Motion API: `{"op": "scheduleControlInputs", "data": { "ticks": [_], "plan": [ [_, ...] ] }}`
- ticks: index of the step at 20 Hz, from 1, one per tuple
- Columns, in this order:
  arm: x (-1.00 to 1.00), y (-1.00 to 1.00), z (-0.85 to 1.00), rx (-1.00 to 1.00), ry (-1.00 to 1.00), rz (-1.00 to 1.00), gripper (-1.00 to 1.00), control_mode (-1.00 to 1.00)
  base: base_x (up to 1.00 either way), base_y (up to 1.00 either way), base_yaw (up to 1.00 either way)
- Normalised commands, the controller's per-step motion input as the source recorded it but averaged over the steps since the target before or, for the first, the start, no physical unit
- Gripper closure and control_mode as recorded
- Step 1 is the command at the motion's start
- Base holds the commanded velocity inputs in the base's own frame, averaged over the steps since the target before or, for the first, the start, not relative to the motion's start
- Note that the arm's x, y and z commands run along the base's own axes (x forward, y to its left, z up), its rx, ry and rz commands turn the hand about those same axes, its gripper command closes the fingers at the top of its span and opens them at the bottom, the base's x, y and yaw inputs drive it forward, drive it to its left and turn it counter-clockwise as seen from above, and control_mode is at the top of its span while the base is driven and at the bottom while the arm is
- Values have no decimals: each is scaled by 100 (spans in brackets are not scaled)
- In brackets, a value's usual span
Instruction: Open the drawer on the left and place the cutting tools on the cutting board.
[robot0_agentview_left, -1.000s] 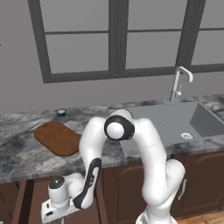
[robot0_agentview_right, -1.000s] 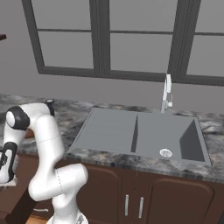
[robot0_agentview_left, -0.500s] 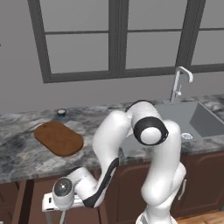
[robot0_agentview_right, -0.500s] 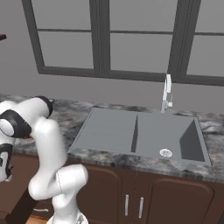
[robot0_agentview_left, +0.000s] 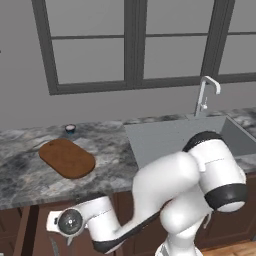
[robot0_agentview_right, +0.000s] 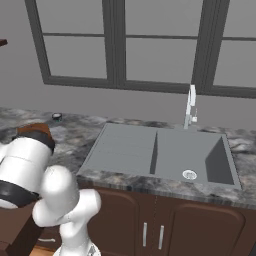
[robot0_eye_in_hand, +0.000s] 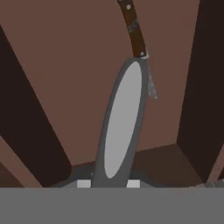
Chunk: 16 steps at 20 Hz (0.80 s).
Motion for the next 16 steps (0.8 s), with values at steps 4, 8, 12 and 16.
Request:
{"op": "scheduleControlInputs", "data": {
  "ticks": [4,8,12,16],
  "plan": [
    [37,-1,100,0,-4,-11,100,-100,0,0,0],
    [98,-4,100,2,14,0,100,-100,0,0,0],
    [100,-31,81,1,28,0,100,-100,0,0,0],
    [100,-44,13,2,20,6,100,-100,0,0,0]
  ]
}}
